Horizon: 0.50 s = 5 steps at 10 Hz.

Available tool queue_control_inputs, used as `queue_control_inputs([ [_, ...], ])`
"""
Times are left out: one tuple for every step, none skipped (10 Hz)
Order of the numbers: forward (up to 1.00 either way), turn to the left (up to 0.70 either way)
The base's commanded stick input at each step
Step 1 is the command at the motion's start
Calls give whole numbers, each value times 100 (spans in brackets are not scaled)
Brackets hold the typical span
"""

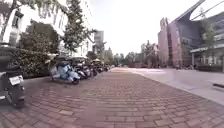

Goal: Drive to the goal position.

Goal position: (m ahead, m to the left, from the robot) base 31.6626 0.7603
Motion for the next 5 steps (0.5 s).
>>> queue_control_inputs([
  [70,0],
  [70,0],
  [70,0],
  [70,0],
  [70,0],
])
